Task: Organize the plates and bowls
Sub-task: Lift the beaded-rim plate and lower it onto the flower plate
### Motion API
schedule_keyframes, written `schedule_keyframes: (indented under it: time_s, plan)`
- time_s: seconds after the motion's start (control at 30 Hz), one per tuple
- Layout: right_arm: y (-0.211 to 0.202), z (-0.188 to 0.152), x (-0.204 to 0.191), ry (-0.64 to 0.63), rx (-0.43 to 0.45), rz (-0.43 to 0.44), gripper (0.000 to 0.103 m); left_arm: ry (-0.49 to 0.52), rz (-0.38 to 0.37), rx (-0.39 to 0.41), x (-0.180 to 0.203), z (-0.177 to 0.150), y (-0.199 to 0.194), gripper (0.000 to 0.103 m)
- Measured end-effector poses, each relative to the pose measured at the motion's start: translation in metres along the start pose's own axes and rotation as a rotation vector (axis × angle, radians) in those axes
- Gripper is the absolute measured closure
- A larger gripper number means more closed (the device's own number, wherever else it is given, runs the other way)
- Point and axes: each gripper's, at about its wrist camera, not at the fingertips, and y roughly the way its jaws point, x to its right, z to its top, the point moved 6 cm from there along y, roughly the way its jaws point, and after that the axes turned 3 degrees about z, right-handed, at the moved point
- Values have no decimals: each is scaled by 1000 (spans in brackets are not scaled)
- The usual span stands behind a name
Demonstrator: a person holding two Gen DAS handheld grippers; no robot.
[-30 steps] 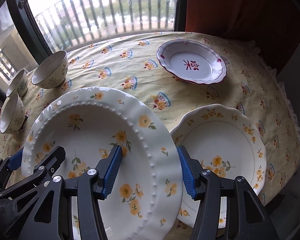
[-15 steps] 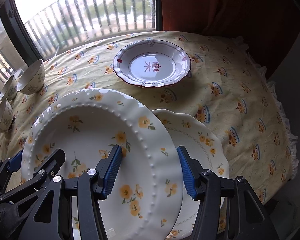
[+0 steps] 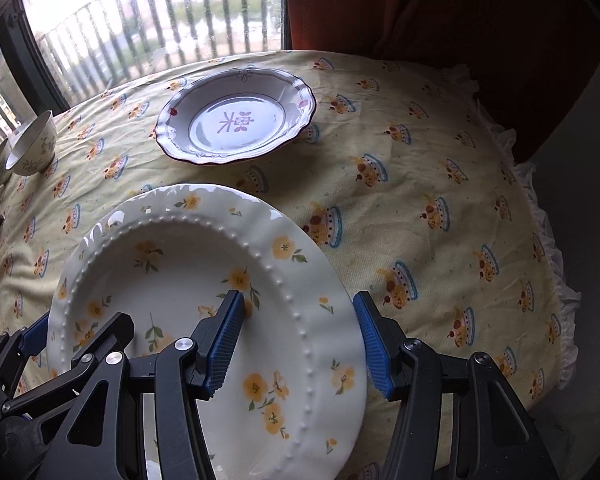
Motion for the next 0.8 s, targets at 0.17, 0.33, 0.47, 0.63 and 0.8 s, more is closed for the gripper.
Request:
schedule_keyframes:
  time_s: [0.17,0.33,0.47,0.63,0.8]
  plan:
    - [5,-1,19,5,-7,-6,44,2,-8,-27,16,-6,9,30]
    - [9,-1,28,1,-14,-9,44,-9,-10,-46,23,-9,17,29]
    - [14,-3,31,-1,-31,-1,44,-19,-8,-72,25,-12,25,28]
    - [21,-5,34,-3,-44,-3,44,3,13,-63,31,-10,28,27]
    - [25,-6,36,-7,-49,-2,44,15,37,-65,33,-9,30,25]
